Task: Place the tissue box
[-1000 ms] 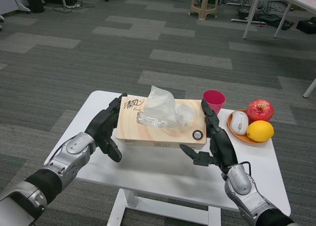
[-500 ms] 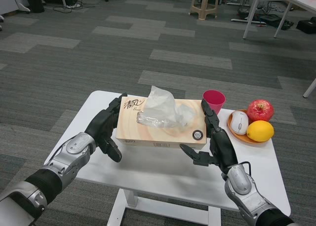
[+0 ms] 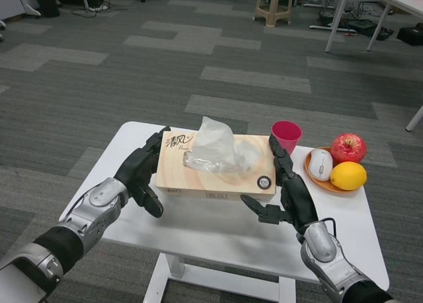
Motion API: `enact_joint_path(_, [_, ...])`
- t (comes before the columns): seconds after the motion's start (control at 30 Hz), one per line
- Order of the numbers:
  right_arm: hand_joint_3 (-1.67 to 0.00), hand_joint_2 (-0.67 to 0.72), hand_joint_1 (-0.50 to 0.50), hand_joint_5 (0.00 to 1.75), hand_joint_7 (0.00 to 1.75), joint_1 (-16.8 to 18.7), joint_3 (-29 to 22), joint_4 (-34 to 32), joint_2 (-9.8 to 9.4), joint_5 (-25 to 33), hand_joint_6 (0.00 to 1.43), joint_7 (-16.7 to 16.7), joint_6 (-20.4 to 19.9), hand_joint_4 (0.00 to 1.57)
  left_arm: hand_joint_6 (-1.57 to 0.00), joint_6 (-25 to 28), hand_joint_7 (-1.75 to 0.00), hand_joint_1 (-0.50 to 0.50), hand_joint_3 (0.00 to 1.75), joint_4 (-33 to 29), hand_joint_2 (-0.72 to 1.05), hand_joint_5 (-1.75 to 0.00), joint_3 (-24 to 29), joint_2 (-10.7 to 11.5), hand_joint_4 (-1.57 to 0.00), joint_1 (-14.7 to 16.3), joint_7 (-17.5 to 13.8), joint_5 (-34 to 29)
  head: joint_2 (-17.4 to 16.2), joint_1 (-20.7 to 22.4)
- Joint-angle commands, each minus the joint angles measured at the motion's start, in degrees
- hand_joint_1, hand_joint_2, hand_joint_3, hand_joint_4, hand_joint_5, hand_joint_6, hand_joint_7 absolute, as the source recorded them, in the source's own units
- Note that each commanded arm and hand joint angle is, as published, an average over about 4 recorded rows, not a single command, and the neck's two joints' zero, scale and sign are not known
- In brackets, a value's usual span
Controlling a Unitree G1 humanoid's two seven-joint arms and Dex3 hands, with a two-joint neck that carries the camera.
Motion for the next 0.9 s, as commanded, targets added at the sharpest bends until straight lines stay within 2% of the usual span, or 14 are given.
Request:
enact_joint_path(0.03, [-0.71,-0.54,-0.04,0.1,0.07,-0.7,1.2,-0.4,1.02,-0.8,0.0,1.6,-1.2,0.2,0.0,1.0,0.0,0.5,0.0,-1.6,-0.64,0.0,-1.2,-1.6,0.0,-0.1,-1.2,0.6,-0.1,0.0])
enact_joint_path(0.33, [-0.71,-0.54,-0.04,0.1,0.07,-0.7,2.1,1.9,1.15,-0.8,0.0,1.6,-1.2,0.23,0.0,3.1,0.0,0.5,0.0,-0.7,-0.64,0.0,-1.5,-1.6,0.0,-0.2,-1.3,0.9,-0.3,0.1])
enact_joint_path(0.9, [-0.71,-0.54,-0.04,0.1,0.07,-0.3,4.3,9.1,1.55,-0.8,0.0,2.0,-1.2,0.24,0.0,3.9,0.0,0.5,0.0,8.1,-0.64,0.0,-6.7,-1.6,0.0,-1.9,-1.4,0.6,-0.6,-0.1])
